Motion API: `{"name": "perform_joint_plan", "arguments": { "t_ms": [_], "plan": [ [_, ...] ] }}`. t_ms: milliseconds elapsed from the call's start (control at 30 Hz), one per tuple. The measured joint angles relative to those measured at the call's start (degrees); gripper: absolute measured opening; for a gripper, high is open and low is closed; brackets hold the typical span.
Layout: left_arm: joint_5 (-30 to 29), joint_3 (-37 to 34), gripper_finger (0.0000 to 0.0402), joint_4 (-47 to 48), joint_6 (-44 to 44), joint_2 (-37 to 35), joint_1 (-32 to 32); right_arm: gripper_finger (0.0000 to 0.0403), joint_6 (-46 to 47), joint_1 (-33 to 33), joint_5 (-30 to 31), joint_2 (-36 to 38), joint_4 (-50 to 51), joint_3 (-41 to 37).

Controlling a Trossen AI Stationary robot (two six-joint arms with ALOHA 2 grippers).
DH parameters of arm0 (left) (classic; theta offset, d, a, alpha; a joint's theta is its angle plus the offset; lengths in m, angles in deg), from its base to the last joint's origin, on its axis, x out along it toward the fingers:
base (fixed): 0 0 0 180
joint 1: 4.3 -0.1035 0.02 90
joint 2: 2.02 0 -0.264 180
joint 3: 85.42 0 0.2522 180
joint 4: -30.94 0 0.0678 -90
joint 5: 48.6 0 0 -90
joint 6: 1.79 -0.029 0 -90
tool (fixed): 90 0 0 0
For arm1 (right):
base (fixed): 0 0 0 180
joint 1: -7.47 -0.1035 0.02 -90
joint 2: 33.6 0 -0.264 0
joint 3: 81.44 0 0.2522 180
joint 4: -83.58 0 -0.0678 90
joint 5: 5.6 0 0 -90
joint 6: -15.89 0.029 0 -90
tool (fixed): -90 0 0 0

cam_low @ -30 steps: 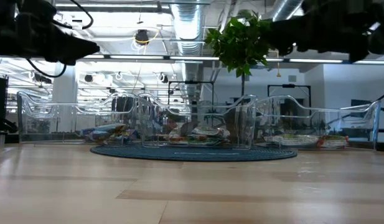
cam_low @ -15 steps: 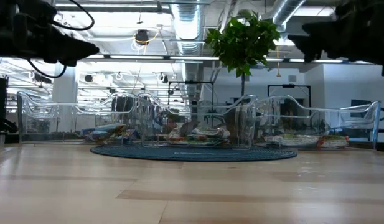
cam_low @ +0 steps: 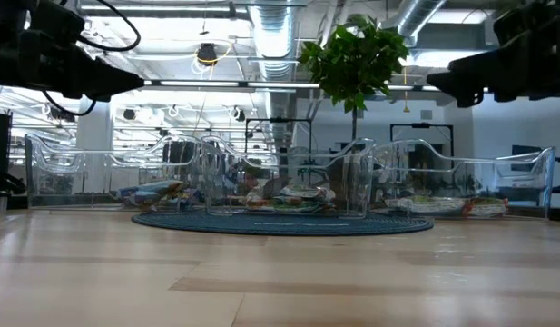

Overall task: Pick and place Granola Bars by type
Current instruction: Return to Home Position

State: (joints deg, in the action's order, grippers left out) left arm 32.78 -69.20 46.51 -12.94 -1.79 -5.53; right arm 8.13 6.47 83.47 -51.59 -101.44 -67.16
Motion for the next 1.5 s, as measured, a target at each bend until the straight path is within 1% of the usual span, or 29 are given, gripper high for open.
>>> {"name": "perform_joint_plan", "arguments": {
  "t_ms": [200, 300, 500, 600, 733, 900, 1000, 1233, 1500],
  "plan": [
    [-0.3, 0.0, 0.0112, 0.5, -0.5, 0.0, 0.0, 0.0255, -3.1, -1.2, 2.8, 3.3, 1.7, 0.0],
    [-0.7, 0.0, 0.0112, 0.6, -0.4, 0.0, 0.0, 0.0255, -4.6, -1.2, 2.8, 8.1, 2.7, 0.0],
    [-0.7, 0.0, 0.0112, 0.7, -0.5, 0.0, 0.0, 0.0255, -4.7, -2.7, 2.8, 17.8, 12.3, 0.2],
    [-0.7, 0.0, 0.0112, 0.7, -0.4, 0.0, 0.0, 0.0255, -4.7, -3.9, 2.8, 17.9, 14.2, 0.2],
    [-0.7, 0.0, 0.0112, 0.7, -0.1, 0.0, 0.0, 0.0255, -6.2, -5.3, 4.6, 17.9, 15.2, 0.3],
    [-0.8, 0.0, 0.0112, 0.8, -0.1, 0.0, 0.0, 0.0255, -5.6, -6.1, 9.4, 17.6, 17.6, 0.3],
    [-0.8, 0.0, 0.0112, 0.8, -0.3, 0.0, 0.0, 0.0255, -4.4, -5.6, 11.2, 16.9, 17.5, 0.4],
    [-1.1, 0.0, 0.0112, 0.8, -1.5, 0.0, 0.0, 0.0255, -4.3, -3.8, 11.3, 15.3, 17.6, 0.4],
    [-1.1, 0.0, 0.0112, 0.8, -1.6, 0.0, 0.0, 0.0255, -4.7, -2.5, 11.3, 15.3, 17.6, 0.4]
  ]
}}
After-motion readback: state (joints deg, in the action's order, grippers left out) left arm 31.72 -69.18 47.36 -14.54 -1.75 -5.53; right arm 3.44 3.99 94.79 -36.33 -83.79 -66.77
